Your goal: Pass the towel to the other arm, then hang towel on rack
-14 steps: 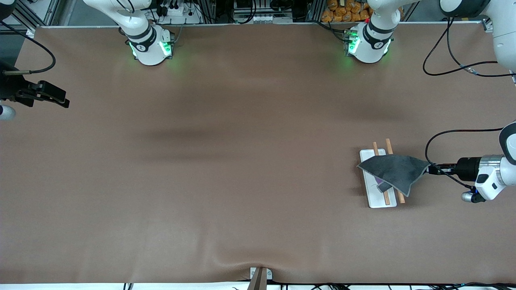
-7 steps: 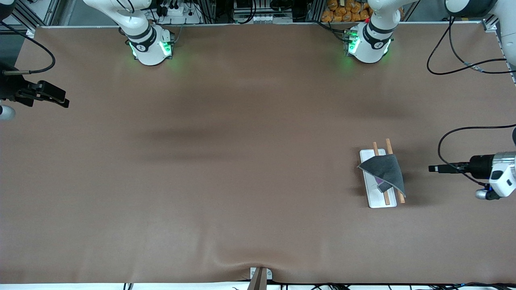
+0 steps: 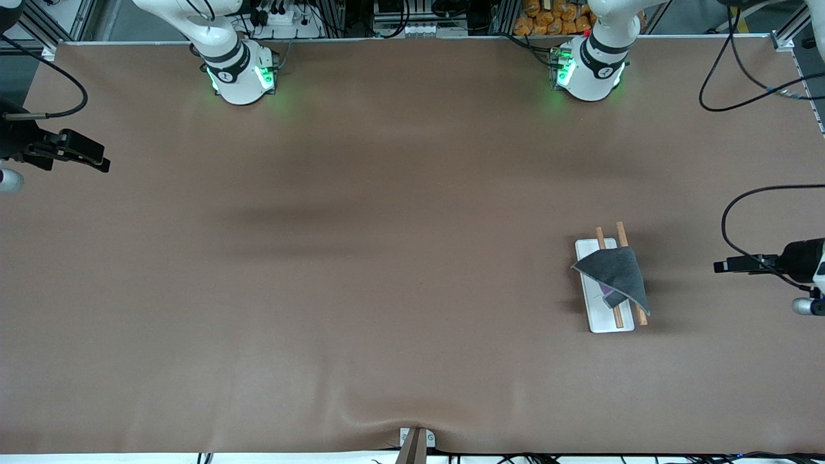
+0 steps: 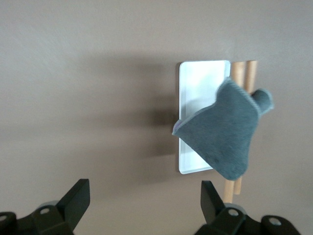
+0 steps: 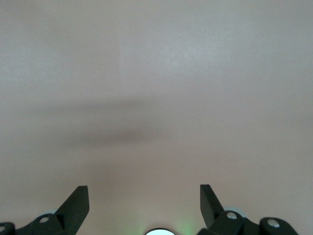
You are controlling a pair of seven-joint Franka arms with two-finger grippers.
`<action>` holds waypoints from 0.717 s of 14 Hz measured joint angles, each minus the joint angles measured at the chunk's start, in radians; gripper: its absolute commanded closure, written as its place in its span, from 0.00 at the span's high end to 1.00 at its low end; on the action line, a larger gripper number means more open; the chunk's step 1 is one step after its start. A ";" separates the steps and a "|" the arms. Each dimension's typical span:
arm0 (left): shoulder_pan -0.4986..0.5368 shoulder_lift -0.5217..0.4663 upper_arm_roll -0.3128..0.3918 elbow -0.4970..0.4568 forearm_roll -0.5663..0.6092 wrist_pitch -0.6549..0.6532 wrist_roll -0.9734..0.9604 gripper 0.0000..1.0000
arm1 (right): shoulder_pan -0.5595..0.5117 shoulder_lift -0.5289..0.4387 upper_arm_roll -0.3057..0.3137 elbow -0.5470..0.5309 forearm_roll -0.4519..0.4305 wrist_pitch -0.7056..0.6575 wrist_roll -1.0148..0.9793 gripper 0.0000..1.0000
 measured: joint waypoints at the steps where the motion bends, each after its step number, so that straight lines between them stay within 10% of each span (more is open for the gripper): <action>1: -0.027 -0.038 -0.001 0.001 0.051 -0.001 -0.027 1.00 | 0.000 0.000 0.000 0.000 0.000 0.000 0.000 1.00; 10: -0.210 -0.255 -0.022 -0.004 0.180 -0.056 -0.220 1.00 | 0.000 0.000 -0.002 0.000 0.000 -0.002 0.000 1.00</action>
